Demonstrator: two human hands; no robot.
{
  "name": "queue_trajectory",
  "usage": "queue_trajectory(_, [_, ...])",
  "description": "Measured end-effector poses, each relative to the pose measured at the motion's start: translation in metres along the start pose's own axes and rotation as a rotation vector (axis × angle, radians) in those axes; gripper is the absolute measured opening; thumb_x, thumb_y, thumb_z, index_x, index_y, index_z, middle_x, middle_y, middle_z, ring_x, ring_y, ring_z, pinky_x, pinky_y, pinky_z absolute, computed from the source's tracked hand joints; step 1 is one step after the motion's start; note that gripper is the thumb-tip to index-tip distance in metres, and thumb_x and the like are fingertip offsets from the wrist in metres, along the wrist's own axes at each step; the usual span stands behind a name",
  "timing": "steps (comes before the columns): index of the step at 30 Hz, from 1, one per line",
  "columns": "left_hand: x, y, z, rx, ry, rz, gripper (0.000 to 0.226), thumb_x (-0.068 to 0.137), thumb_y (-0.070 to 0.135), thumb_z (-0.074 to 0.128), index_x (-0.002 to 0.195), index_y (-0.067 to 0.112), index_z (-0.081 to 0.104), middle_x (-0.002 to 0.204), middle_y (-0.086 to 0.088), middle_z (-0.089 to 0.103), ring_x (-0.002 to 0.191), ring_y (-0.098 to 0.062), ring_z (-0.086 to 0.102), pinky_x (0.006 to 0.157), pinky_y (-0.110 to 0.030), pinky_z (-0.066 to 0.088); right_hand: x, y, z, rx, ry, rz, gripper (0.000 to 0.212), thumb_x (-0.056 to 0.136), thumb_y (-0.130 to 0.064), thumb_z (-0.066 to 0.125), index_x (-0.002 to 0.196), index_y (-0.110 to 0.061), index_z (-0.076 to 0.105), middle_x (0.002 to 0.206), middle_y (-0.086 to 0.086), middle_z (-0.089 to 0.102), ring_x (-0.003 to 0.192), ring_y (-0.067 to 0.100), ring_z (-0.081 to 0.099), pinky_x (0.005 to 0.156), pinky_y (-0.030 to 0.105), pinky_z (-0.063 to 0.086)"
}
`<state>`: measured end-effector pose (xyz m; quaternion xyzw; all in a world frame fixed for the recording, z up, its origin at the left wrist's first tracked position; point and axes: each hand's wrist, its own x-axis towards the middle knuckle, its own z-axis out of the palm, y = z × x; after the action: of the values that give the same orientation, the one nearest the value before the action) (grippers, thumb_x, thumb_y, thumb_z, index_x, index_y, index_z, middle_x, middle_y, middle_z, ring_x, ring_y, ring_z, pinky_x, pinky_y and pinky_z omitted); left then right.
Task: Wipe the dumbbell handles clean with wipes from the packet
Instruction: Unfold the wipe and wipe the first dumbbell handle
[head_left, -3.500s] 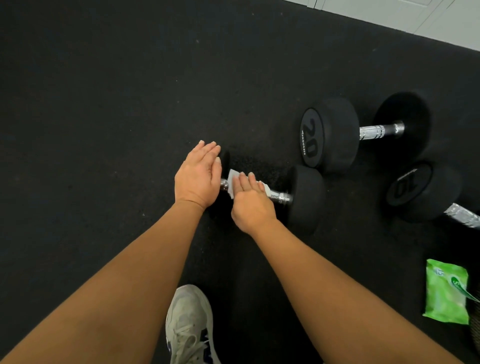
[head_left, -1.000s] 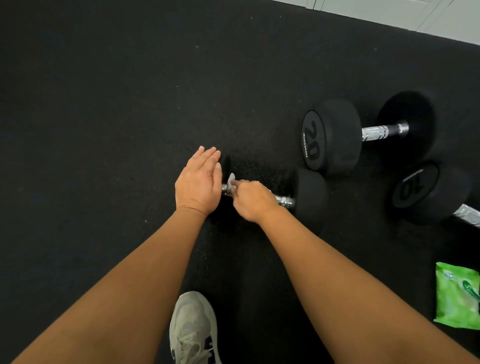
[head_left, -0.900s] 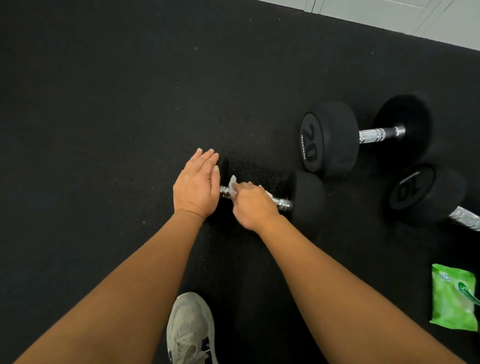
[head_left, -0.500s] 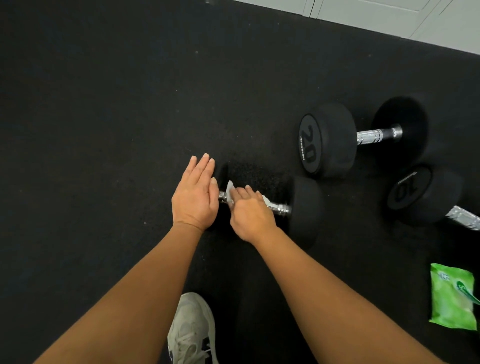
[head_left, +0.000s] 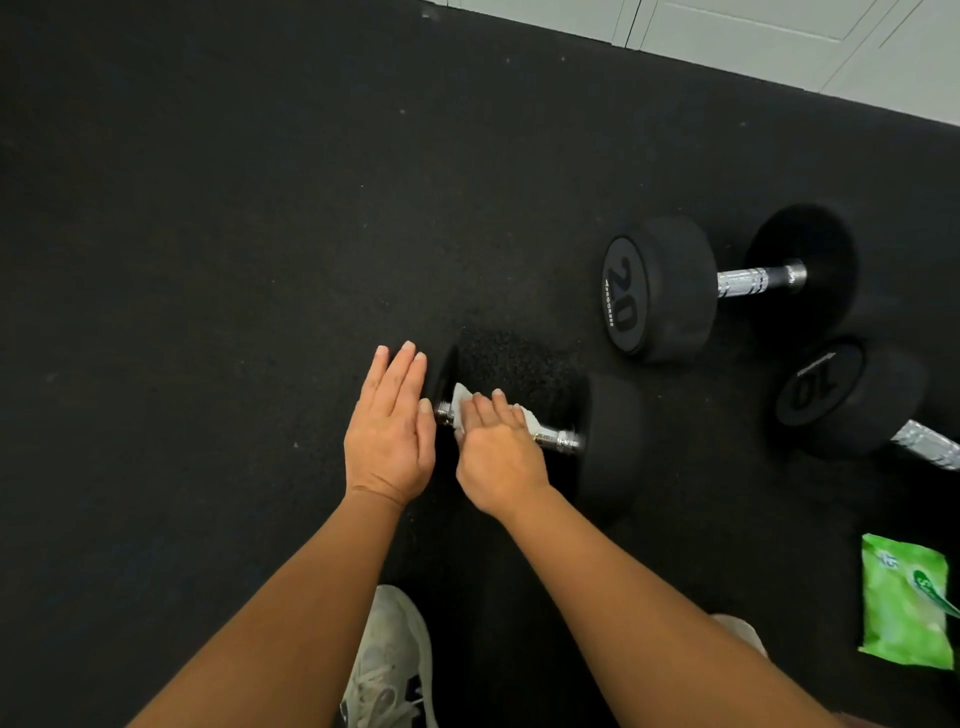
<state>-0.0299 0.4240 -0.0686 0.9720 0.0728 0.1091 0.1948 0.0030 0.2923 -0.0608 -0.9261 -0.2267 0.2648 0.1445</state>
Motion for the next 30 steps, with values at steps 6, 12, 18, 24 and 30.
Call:
queue_trajectory(6, [0.007, 0.002, -0.001, 0.032, -0.040, -0.007, 0.051, 0.098, 0.026, 0.026, 0.137, 0.000, 0.045, 0.146, -0.013, 0.042, 0.141, -0.030, 0.027, 0.113, -0.043, 0.030, 0.021, 0.006, -0.011, 0.048, -0.027, -0.076, 0.047, 0.094, -0.018, 0.043, 0.140, -0.009, 0.039, 0.138, 0.008, 0.049, 0.133, 0.028, 0.039, 0.112, 0.036, 0.026])
queue_trajectory(12, [0.010, 0.002, 0.000, 0.037, -0.038, -0.018, 0.050, 0.098, 0.027, 0.025, 0.137, 0.002, 0.046, 0.146, -0.011, 0.043, 0.141, -0.028, 0.028, 0.114, -0.040, 0.029, 0.013, 0.013, -0.012, -0.052, -0.034, 0.016, 0.048, 0.093, -0.022, 0.046, 0.138, -0.007, 0.039, 0.134, 0.010, 0.050, 0.129, 0.027, 0.040, 0.113, 0.038, 0.024])
queue_trajectory(18, [0.014, 0.001, 0.001, 0.054, -0.051, -0.012, 0.050, 0.098, 0.026, 0.026, 0.137, 0.002, 0.046, 0.145, -0.011, 0.043, 0.140, -0.028, 0.030, 0.115, -0.037, 0.027, 0.022, 0.013, -0.011, 0.003, -0.050, -0.113, 0.053, 0.099, -0.022, 0.038, 0.149, -0.011, 0.022, 0.154, 0.006, 0.028, 0.145, 0.024, 0.017, 0.118, 0.039, 0.013])
queue_trajectory(24, [0.017, 0.004, -0.001, 0.059, -0.065, -0.029, 0.051, 0.098, 0.028, 0.025, 0.137, 0.002, 0.046, 0.146, -0.011, 0.043, 0.140, -0.028, 0.029, 0.114, -0.041, 0.030, 0.001, 0.012, -0.003, 0.007, -0.005, -0.029, 0.052, 0.103, -0.029, 0.026, 0.151, -0.012, 0.013, 0.159, 0.006, 0.014, 0.147, 0.025, 0.002, 0.119, 0.039, 0.003])
queue_trajectory(30, [0.019, 0.003, -0.001, 0.064, -0.075, -0.027, 0.052, 0.098, 0.028, 0.024, 0.137, 0.002, 0.046, 0.145, -0.011, 0.043, 0.140, -0.028, 0.030, 0.113, -0.042, 0.030, 0.018, 0.009, -0.010, 0.020, -0.046, -0.115, 0.049, 0.101, -0.026, 0.031, 0.148, -0.012, 0.023, 0.154, 0.007, 0.026, 0.145, 0.026, 0.014, 0.118, 0.039, 0.010])
